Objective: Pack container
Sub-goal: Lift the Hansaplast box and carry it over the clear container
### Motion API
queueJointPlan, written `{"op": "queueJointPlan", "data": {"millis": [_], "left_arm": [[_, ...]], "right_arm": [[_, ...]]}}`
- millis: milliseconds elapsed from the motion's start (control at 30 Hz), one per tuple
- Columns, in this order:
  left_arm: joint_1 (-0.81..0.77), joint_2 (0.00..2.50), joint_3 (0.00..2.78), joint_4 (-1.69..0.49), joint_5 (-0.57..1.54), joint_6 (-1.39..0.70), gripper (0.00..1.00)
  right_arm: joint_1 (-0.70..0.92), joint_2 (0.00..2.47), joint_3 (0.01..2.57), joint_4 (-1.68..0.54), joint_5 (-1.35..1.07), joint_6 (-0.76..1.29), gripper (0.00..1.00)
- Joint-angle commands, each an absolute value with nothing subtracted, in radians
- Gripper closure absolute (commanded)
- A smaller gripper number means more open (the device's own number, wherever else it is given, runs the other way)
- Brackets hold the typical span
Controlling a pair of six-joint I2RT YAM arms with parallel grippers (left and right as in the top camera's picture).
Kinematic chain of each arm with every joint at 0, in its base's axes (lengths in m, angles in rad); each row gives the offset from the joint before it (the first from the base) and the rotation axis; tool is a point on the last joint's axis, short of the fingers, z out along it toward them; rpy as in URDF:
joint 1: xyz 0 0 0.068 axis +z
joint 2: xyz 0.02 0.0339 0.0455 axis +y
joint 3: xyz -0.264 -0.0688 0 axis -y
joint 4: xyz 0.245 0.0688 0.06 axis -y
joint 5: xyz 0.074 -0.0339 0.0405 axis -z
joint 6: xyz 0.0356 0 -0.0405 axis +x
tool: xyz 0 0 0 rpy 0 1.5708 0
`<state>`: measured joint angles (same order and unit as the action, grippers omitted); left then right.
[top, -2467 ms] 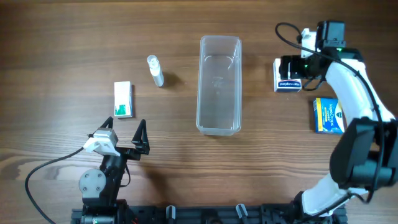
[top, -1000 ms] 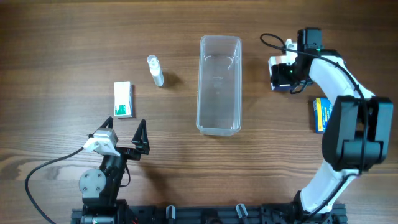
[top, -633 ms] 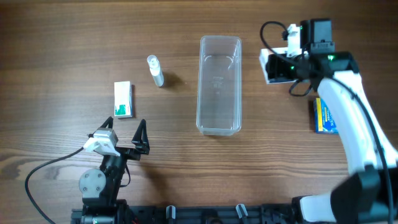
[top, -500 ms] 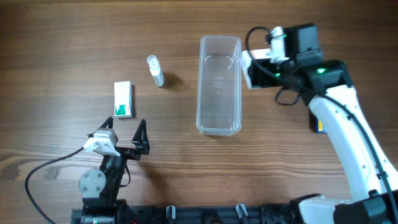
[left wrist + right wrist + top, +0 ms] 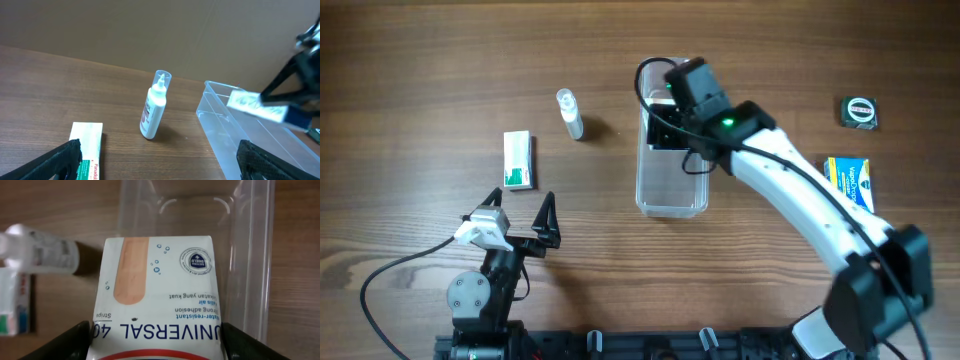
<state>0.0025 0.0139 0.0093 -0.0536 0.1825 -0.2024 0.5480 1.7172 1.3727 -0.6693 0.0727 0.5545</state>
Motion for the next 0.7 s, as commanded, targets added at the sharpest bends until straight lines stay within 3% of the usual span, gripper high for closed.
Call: {"op": "queueJointPlan", "data": {"millis": [0, 667], "left_arm": [[0.009, 0.007, 0.006, -0.060, 0.173, -0.187, 0.00], [0.009, 0.007, 0.006, -0.060, 0.173, -0.187, 0.00]], "right_arm": [[0.551, 1.773, 1.390, -0.635, 0.207, 0.632, 0.19], [0.544, 1.915, 1.390, -0.458, 0.307, 0.541, 0.19]]}}
